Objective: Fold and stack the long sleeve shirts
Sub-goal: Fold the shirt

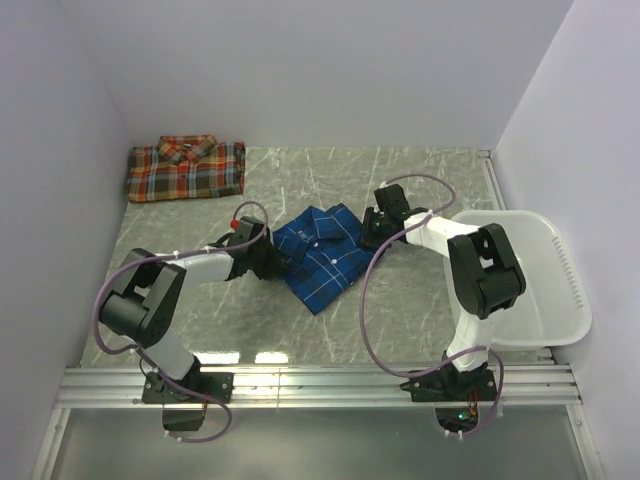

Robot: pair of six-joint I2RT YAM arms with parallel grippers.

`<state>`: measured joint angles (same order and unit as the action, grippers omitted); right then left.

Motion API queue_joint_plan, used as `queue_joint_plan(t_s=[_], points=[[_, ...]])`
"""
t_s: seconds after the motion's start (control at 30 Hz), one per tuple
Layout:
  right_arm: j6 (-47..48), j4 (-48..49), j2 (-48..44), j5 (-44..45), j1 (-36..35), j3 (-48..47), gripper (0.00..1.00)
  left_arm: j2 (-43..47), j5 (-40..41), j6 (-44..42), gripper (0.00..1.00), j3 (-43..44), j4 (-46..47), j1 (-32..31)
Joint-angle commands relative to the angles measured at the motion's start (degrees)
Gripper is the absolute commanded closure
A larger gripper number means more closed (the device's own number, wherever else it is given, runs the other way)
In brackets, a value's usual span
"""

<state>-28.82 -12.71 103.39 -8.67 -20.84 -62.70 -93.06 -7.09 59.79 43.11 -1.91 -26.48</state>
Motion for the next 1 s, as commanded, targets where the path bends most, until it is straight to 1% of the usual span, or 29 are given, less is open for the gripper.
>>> queue_joint_plan(t_s=[0.0, 0.1, 0.13, 0.2, 0.23, 0.27, 0.3, 0.37, 0.4, 0.43, 0.47, 0.5, 0.53, 0.57, 0.6, 0.63, 0.7, 0.73, 0.77, 0.8, 0.83, 0.9, 0.97], points=[[-1.59, 0.23, 0.93, -0.91, 0.01, -1.81, 0.65, -2.39, 2.25, -0.2, 0.77, -2.33, -2.39, 3.09], [-2.99, 0.32, 1.55, -2.23, -0.51, -1.73, 0.65, -3.79, 4.8, -1.51, 0.75, -0.94, -5.37, 7.13], [-4.04, 0.67, 1.72, -2.67, -0.86, -1.38, 0.65, -4.5, 6.63, -2.91, 0.73, 1.77, -6.43, 8.01], [-5.1, 1.02, 1.55, -4.16, -2.44, -1.03, 0.65, -6.87, 7.87, -4.32, 0.72, 5.38, -9.84, 10.65], [-5.63, 1.11, 0.85, -4.86, -3.32, -0.85, 0.66, -7.57, 9.54, -5.9, 0.7, 9.23, -10.56, 11.53], [-6.77, 1.89, 0.5, -5.74, -4.11, -0.67, 0.66, -8.54, 9.81, -6.7, 0.69, 11.1, -10.83, 13.02], [-7.21, 2.42, -0.12, -6.79, -6.03, -0.5, 0.66, -8.89, 9.9, -8.36, 0.66, 14.94, -11.27, 13.55], [-8.01, 3.22, -2.31, -7.07, -7.28, -0.67, 0.66, -9.25, 9.56, -10.39, 0.61, 18.92, -12.41, 14.35], [-8.27, 3.65, -3.28, -7.15, -7.63, -0.85, 0.66, -9.07, 9.9, -11.27, 0.59, 20.85, -13.37, 14.35], [-8.62, 4.18, -5.29, -7.59, -7.55, -0.85, 0.65, -8.55, 9.91, -13.01, 0.54, 23.39, -14.95, 14.18], [-8.8, 5.23, -6.27, -7.59, -7.29, -1.02, 0.65, -6.46, 9.73, -13.64, 0.52, 23.94, -15.57, 13.74], [-8.8, 5.59, -7.23, -7.25, -7.11, -1.37, 0.65, -5.04, 9.73, -14.0, 0.49, 23.69, -15.75, 13.39], [-8.97, 6.2, -8.81, -6.89, -6.85, -1.81, 0.65, -3.29, 9.73, -14.61, 0.42, 23.08, -15.93, 12.86], [-9.41, 8.73, -9.52, -7.15, -6.24, -1.73, 0.65, 0.3, 9.9, -14.79, 0.36, 22.46, -16.02, 11.81], [-10.02, 10.58, -9.96, -7.68, -5.79, -1.55, 0.65, 2.07, 10.08, -15.05, 0.32, 21.58, -16.19, 11.11], [-11.51, 14.86, -9.97, -9.68, -5.18, -1.38, 0.64, 5.74, 10.08, -14.97, 0.27, 19.49, -16.37, 9.88], [-13.27, 19.1, -9.27, -11.02, -4.04, -1.46, 0.63, 9.02, 8.95, -14.35, 0.26, 16.58, -15.06, 8.56], [-15.11, 23.13, -7.61, -12.41, -3.68, -1.9, 0.62, 11.56, 8.16, -12.96, 0.27, 13.08, -14.44, 7.68], [-15.82, 24.56, -6.55, -12.95, -3.42, -2.43, 0.62, 12.45, 7.63, -12.34, 0.27, 11.22, -12.61, 7.41], [-16.7, 25.71, -5.15, -13.22, -2.9, -3.13, 0.62, 12.98, 4.49, -10.68, 0.28, 7.72, -11.72, 7.15], [-18.1, 26.94, -2.17, -13.57, -2.72, -4.26, 0.61, 13.68, 3.5, -9.88, 0.29, 5.95, -10.84, 6.8], [-19.43, 30.28, 0.74, -13.66, -2.54, -5.33, 0.6, 13.78, 1.13, -8.12, 0.3, 1.3, -7.69, 6.44], [-20.84, 32.47, 4.44, -12.7, -2.45, -5.95, 0.6, 13.26, 0.42, -7.5, 0.31, -1.0, -6.35, 6.44]])
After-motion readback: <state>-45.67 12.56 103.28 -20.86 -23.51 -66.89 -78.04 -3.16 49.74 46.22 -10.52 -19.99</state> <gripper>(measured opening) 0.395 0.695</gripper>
